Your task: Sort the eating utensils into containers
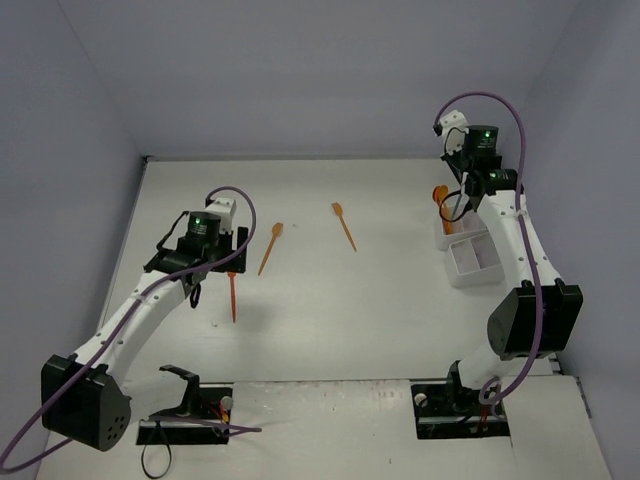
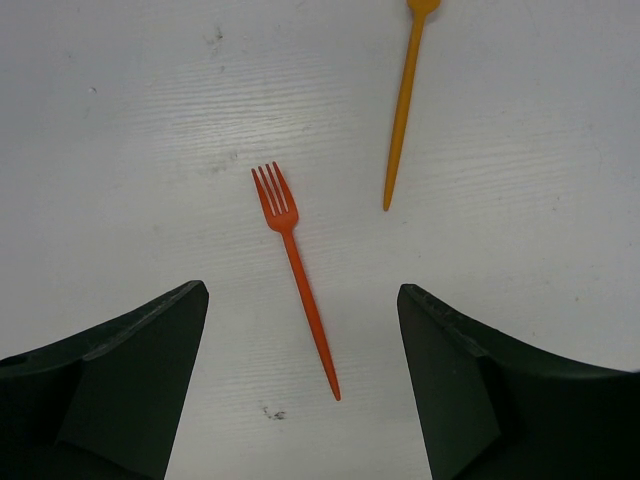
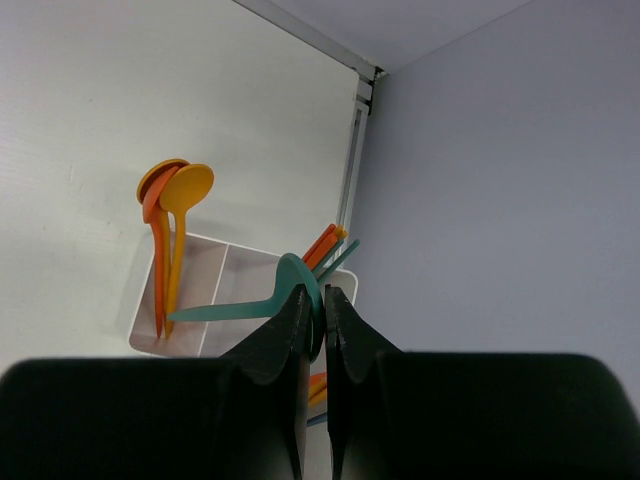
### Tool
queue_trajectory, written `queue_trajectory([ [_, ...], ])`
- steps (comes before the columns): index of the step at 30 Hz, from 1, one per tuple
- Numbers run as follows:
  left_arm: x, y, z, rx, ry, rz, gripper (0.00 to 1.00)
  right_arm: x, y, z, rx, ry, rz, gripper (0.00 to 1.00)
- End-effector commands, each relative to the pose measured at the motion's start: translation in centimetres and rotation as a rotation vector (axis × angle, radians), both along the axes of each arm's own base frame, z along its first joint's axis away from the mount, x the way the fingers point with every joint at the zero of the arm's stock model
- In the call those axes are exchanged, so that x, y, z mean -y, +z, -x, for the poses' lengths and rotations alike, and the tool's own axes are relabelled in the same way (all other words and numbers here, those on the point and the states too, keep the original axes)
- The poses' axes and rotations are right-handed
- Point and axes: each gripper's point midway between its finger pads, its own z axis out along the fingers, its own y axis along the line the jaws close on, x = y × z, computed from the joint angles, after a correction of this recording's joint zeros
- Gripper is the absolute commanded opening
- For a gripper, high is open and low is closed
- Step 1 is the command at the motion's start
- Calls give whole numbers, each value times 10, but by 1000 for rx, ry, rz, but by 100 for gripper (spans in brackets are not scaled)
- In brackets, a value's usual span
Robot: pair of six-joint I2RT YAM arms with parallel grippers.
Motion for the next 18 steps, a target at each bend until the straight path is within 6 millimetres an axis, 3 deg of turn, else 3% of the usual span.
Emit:
queue_trajectory([
  [1,2,21,-18,82,10,8,74,4,18,-17,61,-1,54,0],
  [10,0,19,-16,76,17,3,74,-8,-31,-29,-24,42,9,0],
  [18,-1,16,-15,65,23,-2,74,-16,-68,-27,-104,79,-17,3],
])
